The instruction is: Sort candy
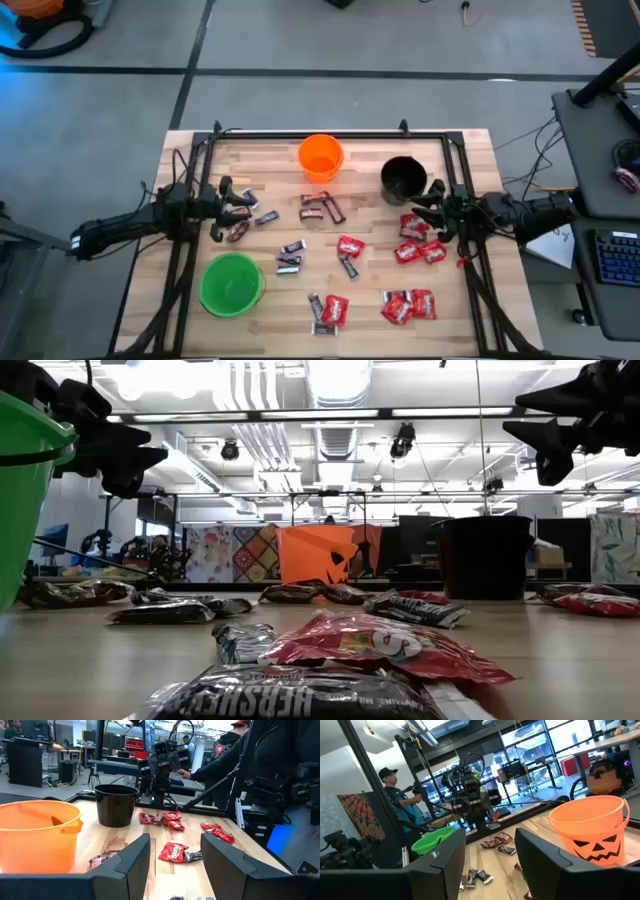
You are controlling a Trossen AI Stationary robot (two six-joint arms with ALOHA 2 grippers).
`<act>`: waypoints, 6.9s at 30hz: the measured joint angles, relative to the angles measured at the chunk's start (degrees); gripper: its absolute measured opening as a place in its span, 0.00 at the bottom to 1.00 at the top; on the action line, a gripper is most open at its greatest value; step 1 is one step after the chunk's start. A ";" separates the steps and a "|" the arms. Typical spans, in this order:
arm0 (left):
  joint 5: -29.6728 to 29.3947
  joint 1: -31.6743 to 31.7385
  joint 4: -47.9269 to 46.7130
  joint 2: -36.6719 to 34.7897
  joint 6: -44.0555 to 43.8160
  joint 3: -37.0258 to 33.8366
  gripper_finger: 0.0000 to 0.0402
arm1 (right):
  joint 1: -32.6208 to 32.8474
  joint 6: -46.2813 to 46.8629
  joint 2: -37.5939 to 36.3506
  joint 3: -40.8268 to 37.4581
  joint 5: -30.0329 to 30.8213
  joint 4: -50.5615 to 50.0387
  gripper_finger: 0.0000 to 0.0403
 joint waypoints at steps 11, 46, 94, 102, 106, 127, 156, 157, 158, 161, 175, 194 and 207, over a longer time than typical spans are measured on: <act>0.00 0.00 0.01 0.02 -0.01 0.00 0.40 | 0.00 0.02 0.00 0.00 0.00 0.01 0.41; 0.00 0.00 -0.01 0.00 -0.01 0.00 0.40 | 0.00 0.02 0.01 -0.01 0.00 0.01 0.41; -11.96 0.15 -60.50 45.42 -26.66 52.64 0.40 | -0.17 50.31 37.60 54.01 23.65 -58.60 0.41; -1.22 0.01 -67.50 56.70 -26.62 62.14 0.40 | -0.13 42.25 43.64 62.07 20.98 -58.79 0.41; -0.81 -0.79 -74.80 60.89 -21.93 63.27 0.40 | -0.13 34.23 45.71 65.06 20.60 -58.67 0.41; -0.70 -1.34 -79.20 72.37 -15.39 63.72 0.40 | -0.17 28.89 49.24 66.71 22.56 -60.22 0.41; -10.24 -1.18 -42.60 77.90 10.76 43.85 0.40 | -0.15 27.81 50.22 66.62 22.45 -60.43 0.41; -10.66 -1.16 -41.95 77.98 10.25 43.12 0.40 | -0.15 27.55 50.22 66.62 22.45 -60.43 0.41; -10.94 -1.14 -41.35 78.04 9.86 42.62 0.40 | -0.15 27.43 50.22 66.61 22.44 -60.43 0.41; -11.91 -1.16 -40.59 78.37 8.28 42.03 0.40 | -0.15 27.15 50.22 66.60 22.40 -60.43 0.41; -12.09 -1.03 -36.77 86.22 7.22 40.74 0.32 | -0.15 26.99 50.22 66.58 22.43 -60.87 0.41; -11.15 -1.07 -36.86 84.21 4.67 41.24 0.09 | -0.15 26.90 50.22 66.58 22.33 -62.65 0.41; -2.03 -1.25 -60.70 76.04 11.66 57.15 0.09 | -0.16 25.34 50.17 66.58 22.52 -63.40 0.41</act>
